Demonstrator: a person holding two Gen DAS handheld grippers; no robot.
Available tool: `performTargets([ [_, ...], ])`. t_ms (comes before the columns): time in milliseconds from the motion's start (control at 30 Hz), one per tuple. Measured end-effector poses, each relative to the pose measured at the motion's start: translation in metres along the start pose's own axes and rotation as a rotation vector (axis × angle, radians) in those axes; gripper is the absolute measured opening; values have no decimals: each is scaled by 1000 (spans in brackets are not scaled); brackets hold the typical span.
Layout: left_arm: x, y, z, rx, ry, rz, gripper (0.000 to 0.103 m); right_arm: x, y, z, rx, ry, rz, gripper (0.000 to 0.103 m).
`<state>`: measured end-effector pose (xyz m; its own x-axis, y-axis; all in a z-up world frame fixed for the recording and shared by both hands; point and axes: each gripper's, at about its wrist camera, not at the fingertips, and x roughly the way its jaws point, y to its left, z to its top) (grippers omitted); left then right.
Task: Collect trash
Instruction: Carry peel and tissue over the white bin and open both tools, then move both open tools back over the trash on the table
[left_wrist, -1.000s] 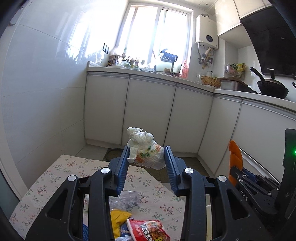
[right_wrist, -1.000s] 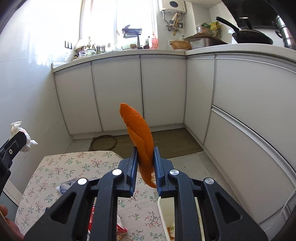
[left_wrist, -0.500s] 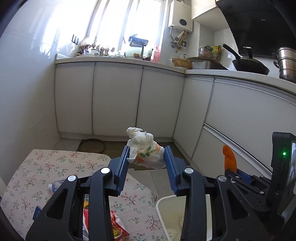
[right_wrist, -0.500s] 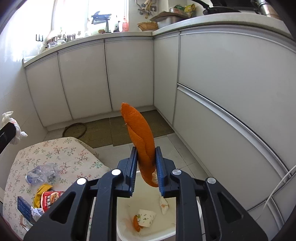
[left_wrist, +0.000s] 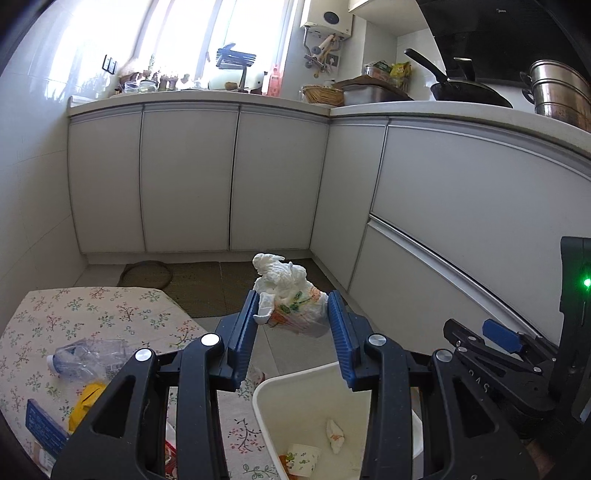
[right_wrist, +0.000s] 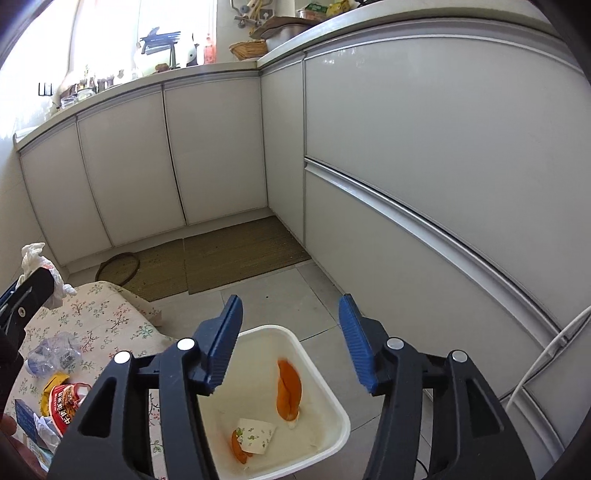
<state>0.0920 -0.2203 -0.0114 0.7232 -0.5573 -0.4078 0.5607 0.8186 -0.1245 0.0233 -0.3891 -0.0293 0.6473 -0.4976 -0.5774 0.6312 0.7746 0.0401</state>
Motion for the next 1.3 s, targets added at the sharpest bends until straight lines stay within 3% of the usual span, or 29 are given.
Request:
performTargets([
  [133,11,-11,-7,5,29,-35,36,3,-20,2,36,-2,-27,65],
  [533,45,-35,-26,37,125,-116,38,9,-57,0,88,-16,-161,80],
  [733,61,-31,-35,20,196,-137,48,6,-59,-1,80,-50,-213,87],
  [1000,58,-30,-34,39,186,-68,68,5,-48,1,57,-49,-210,90],
  [1300,46,-11,-30,30,190,53,77,-1,-20,1,22,-37,-156,90],
])
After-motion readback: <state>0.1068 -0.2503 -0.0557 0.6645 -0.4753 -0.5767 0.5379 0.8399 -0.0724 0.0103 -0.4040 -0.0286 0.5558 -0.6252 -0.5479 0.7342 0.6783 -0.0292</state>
